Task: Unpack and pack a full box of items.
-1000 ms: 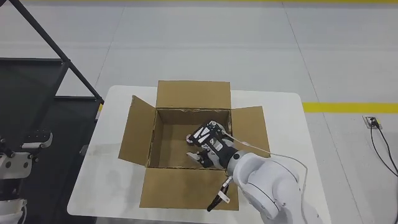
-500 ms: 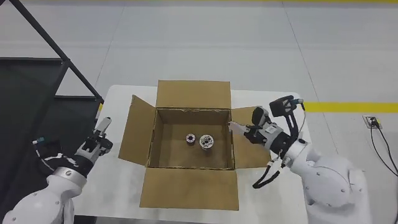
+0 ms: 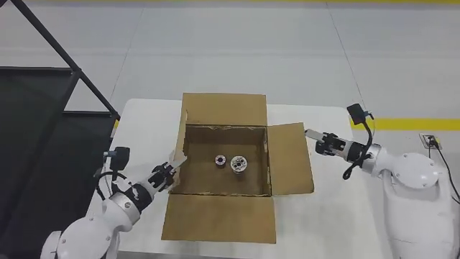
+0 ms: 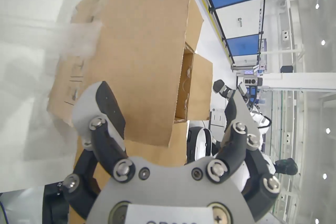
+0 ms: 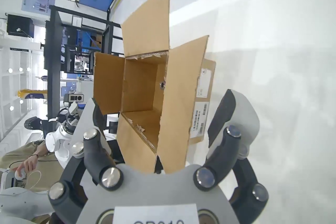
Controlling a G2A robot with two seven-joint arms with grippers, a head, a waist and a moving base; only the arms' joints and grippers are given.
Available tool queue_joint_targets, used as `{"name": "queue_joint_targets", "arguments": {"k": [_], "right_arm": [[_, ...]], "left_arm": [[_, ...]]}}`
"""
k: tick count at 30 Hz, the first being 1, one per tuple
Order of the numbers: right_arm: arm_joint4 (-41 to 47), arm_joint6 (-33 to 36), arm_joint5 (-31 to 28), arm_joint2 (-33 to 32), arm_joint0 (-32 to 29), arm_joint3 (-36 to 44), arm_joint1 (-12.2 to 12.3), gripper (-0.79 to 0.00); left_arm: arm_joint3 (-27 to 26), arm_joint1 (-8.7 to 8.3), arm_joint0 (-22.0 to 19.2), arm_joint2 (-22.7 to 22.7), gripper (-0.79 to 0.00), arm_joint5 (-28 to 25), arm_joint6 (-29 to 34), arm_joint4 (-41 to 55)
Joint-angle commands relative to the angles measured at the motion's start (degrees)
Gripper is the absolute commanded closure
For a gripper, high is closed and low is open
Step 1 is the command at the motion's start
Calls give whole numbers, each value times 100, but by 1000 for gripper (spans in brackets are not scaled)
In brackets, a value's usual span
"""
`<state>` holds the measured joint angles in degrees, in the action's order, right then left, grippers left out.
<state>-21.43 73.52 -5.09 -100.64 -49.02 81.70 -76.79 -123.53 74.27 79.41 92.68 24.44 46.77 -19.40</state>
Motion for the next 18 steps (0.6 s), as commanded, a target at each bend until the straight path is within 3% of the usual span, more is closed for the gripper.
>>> {"name": "queue_joint_targets", "arguments": {"k": [1, 10, 18], "right_arm": [[64, 180, -167, 144, 166, -275, 26, -785], [1669, 1411, -1105, 596, 364, -415, 112, -785], [2809, 1416, -1107, 1343, 647, -687, 162, -785]], "left_arm": [[91, -12, -124, -214, -785, 84, 81, -116], [801, -43, -824, -907, -785, 429, 332, -372], [1105, -59, -1063, -1156, -785, 506, 238, -374]]}}
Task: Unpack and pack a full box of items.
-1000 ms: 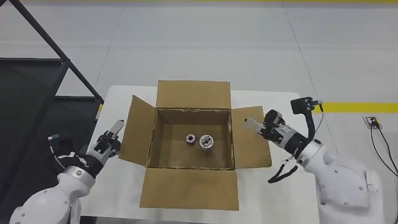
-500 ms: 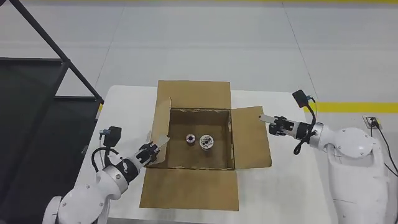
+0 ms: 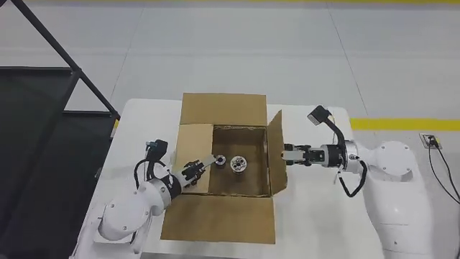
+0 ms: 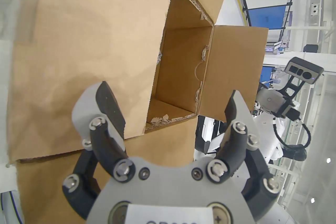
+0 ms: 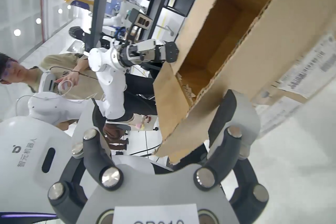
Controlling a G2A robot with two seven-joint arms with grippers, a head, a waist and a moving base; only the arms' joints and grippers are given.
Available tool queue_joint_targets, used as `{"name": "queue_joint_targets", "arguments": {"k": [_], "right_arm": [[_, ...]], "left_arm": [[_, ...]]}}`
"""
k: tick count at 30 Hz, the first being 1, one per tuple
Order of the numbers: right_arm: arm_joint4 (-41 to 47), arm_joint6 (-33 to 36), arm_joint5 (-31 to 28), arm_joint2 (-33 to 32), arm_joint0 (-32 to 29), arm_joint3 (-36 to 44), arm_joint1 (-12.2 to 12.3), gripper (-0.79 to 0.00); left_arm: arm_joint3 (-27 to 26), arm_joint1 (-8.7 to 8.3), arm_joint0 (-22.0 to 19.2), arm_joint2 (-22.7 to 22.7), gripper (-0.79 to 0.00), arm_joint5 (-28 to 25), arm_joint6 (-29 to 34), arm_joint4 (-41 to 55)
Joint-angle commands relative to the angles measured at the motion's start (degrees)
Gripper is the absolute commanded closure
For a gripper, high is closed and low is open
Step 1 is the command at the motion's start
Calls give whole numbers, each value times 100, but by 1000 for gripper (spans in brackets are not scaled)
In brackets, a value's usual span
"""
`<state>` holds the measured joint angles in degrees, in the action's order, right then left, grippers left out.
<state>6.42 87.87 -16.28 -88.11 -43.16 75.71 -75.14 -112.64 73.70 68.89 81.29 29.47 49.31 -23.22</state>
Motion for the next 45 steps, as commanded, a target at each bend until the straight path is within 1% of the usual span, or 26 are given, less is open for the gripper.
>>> {"name": "queue_joint_targets", "arguments": {"k": [1, 3, 8, 14, 20, 28, 38, 45], "right_arm": [[-11, -110, 18, 215, 140, -156, -12, -785], [-207, -364, 23, 507, 281, -287, -37, -785], [-584, -746, -286, 1221, 562, -644, -110, -785], [-845, -1165, -436, 1748, 819, -1065, -170, -785], [-952, -1363, -450, 2027, 972, -1323, -186, -785], [-1288, -1633, -406, 2372, 1121, -1483, -199, -785], [-1306, -1686, -461, 2516, 1208, -1541, -163, -785], [-1240, -1690, -535, 2540, 1177, -1398, -117, -785]], "left_arm": [[28, -5, -22, -30, -785, 5, -39, 15], [46, -8, -30, -51, -785, 4, -106, 44], [59, -26, 15, -62, -785, -55, -234, 82], [46, -49, 110, 73, -785, -27, -368, 289], [129, -72, 95, 120, -785, 41, -438, 400], [271, -110, -7, 8, -785, 78, -390, 338], [356, -148, -48, -103, -785, 115, -439, 295], [310, -166, -42, -120, -785, 128, -527, 384]]}}
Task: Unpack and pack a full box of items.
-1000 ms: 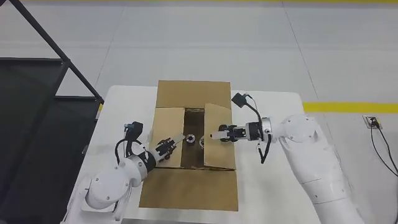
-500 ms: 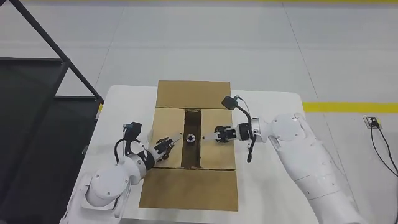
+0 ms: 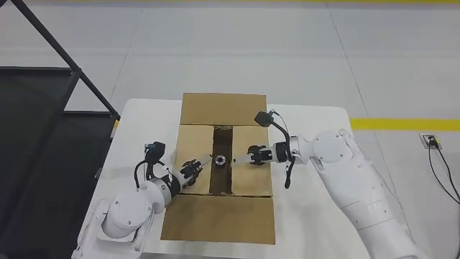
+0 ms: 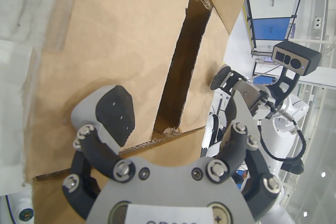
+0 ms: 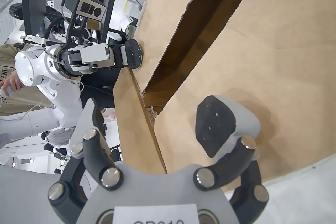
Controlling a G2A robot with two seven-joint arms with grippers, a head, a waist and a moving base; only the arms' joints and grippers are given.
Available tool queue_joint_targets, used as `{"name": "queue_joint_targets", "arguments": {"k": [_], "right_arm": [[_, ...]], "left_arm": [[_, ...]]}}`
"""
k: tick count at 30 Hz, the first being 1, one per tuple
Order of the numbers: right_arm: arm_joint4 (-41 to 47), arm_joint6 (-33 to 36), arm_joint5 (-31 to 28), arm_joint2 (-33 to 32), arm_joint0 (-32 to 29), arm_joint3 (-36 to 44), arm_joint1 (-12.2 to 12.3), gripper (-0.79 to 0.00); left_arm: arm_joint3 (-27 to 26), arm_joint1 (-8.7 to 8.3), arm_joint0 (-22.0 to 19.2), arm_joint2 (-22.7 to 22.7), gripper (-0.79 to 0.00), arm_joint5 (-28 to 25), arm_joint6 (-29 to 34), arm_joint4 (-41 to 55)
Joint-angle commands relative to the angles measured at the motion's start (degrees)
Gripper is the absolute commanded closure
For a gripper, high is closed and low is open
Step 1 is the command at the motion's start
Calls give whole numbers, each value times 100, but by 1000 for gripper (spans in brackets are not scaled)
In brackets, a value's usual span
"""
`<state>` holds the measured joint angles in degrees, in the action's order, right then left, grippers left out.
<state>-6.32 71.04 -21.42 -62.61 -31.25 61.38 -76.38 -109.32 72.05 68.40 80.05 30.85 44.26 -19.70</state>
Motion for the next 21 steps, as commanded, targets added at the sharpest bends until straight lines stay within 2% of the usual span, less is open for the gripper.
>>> {"name": "queue_joint_targets", "arguments": {"k": [1, 13, 16, 21], "right_arm": [[63, -6, -40, -28, -31, 79, 19, -785], [393, -168, -43, -466, -172, 746, 199, -785], [224, -169, -32, -600, -243, 1042, 269, -785], [224, -169, -32, -600, -243, 1042, 269, -785]], "left_arm": [[-68, -3, 17, 18, -785, -18, -40, 83], [-963, -43, 193, 766, -785, -2, -37, 1309], [-1218, -53, 280, 1190, -785, -24, -73, 1846], [-1480, -102, 543, 2331, -785, -130, 157, 2836]]}}
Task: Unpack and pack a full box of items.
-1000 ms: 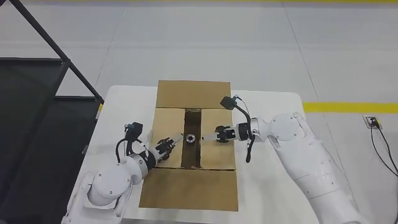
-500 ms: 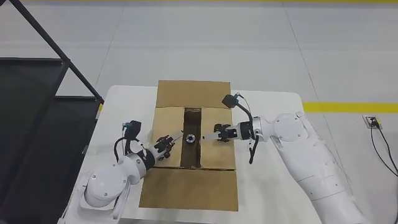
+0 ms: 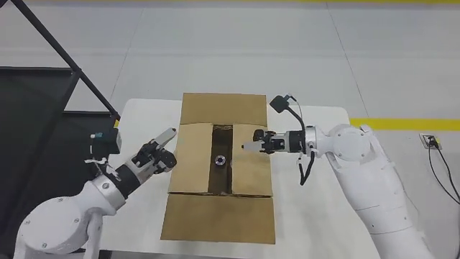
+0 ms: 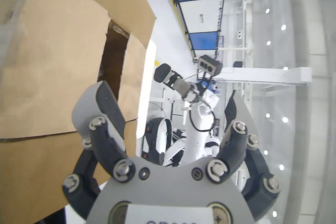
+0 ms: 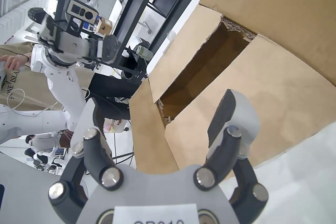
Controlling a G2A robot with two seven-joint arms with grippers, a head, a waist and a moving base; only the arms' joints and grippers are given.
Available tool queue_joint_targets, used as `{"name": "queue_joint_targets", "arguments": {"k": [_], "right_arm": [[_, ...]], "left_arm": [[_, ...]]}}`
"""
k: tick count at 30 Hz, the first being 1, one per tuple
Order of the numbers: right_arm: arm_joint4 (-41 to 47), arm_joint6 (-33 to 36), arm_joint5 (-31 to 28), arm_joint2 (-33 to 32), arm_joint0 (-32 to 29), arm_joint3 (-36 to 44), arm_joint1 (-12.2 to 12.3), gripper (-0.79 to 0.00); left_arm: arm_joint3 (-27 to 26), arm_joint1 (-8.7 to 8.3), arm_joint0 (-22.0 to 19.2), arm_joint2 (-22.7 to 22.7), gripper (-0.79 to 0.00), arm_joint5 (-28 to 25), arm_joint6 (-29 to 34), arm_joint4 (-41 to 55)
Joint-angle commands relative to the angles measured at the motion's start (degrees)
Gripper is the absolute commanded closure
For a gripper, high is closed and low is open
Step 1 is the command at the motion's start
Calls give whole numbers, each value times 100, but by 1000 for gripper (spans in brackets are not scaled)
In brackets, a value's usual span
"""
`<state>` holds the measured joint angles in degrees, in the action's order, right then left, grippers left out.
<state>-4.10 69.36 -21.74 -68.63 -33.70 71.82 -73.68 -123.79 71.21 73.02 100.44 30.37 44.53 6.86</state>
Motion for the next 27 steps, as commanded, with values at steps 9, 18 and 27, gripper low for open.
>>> {"name": "queue_joint_targets", "arguments": {"k": [9, 18, 27], "right_arm": [[-10, -197, 77, -10, -41, -39, -2, -785], [-46, -1681, 307, 558, 1200, -2236, -285, -785], [-225, -2955, -163, 1205, 2326, -4515, -736, -785]], "left_arm": [[219, -204, 748, 1778, -785, -347, 1087, 448], [884, -472, 1002, 1822, -785, -438, 2557, -166], [1139, -627, 1242, 1504, -785, -674, 3163, -321]]}}
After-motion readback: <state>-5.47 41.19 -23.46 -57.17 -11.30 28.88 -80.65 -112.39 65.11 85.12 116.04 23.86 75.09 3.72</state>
